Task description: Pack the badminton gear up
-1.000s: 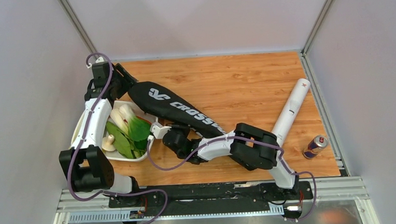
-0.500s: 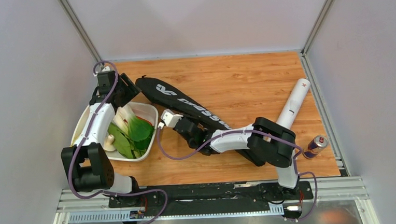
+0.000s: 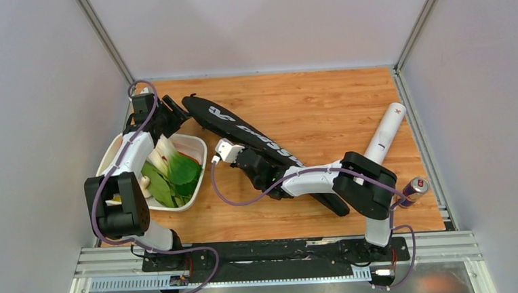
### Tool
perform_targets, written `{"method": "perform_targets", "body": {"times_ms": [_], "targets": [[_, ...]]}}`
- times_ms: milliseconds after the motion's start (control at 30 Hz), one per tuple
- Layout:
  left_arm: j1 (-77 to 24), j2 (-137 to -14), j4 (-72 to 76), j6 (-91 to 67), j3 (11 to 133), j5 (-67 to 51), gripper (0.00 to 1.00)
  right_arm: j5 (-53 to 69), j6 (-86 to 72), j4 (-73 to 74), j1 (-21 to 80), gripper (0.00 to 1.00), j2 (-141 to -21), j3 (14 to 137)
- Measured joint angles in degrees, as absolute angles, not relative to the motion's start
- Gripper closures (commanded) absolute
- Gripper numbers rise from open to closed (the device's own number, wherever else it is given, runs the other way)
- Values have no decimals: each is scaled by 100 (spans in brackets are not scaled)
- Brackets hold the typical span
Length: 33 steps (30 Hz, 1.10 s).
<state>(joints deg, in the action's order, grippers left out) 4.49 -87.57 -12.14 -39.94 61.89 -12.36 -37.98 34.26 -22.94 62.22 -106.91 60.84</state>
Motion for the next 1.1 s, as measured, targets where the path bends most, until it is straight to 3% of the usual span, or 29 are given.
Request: {"method": "perform_targets", "body": {"times_ms": [500,700,867,1033,1100], "targets": [[449,-8545,-1116,-4412,6300,-1297,33,-3457,3450,-2475,6145,100,-10567,5793],[449,-8947,-1076,-4445,6311,-1313,40,-3321,3465,-2480,6104,100,-10521,5793],[449,-9266,-1057,-4469,6453,-1343,55,-2985,3505,-2532,6042,99,-10436,5675],[464,-9529,-1039,-4517,6711,-1380,91,-2287,3496,-2558,5815,95,-10294,5603],[464,-9544,-1037,-4661,6735,-1396,99,-2051,3489,-2563,5688,91,-10289,5607]]}}
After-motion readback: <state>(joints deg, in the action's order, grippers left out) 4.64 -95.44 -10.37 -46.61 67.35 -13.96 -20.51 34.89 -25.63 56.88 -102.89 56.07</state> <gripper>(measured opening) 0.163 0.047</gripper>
